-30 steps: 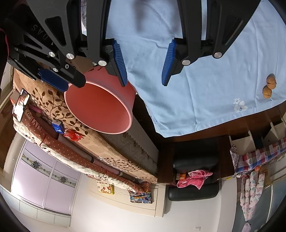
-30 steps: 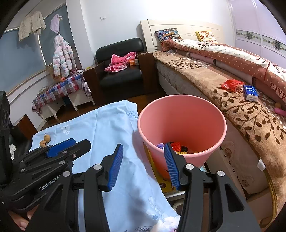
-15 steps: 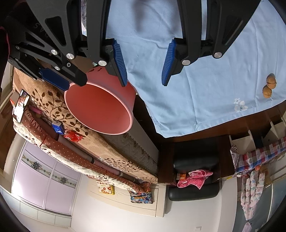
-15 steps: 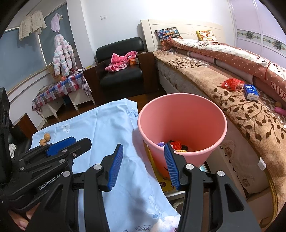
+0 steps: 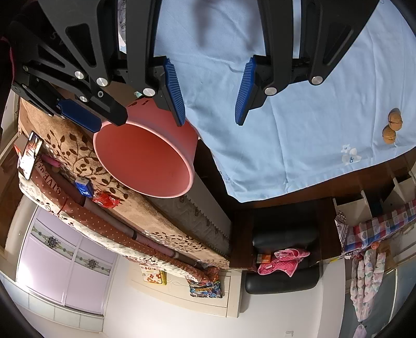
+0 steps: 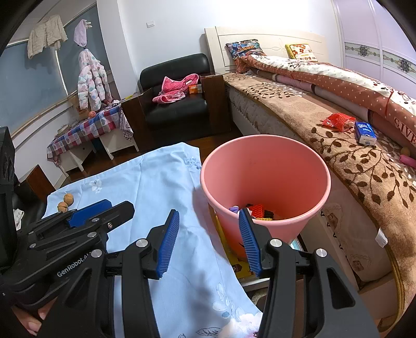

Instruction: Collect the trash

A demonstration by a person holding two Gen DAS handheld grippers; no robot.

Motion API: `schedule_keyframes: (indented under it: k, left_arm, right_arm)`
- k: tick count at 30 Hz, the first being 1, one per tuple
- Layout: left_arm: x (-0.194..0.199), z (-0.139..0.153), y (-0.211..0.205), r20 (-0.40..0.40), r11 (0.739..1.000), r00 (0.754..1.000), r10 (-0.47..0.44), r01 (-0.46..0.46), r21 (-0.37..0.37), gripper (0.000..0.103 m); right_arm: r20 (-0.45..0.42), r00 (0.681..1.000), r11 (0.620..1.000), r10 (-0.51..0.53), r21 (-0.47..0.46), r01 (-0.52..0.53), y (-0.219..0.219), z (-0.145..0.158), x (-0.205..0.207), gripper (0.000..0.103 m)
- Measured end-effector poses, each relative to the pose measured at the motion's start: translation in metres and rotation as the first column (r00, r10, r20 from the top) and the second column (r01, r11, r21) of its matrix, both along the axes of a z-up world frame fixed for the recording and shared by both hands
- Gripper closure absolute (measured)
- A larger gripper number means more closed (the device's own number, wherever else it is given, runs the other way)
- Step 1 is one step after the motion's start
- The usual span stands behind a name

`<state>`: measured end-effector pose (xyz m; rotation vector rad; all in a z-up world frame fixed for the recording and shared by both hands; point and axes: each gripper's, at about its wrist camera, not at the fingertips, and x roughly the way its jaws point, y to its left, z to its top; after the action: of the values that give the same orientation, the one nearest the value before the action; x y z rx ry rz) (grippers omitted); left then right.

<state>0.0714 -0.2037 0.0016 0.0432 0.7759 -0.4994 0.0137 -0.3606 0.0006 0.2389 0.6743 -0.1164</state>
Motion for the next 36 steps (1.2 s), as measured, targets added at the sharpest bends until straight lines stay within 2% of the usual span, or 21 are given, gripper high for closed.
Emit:
schedule_keyframes:
  k: [36]
  left_arm:
    - [0.0031,-0.0031,0.0018,-0.009,1.0,1.0,0.006,-0.006,0.003,0.063]
  right_arm:
    - [-0.003,1.0,1.0,-0.001,0.0,0.001,0.0017,0.0004,-0.0001,0.055]
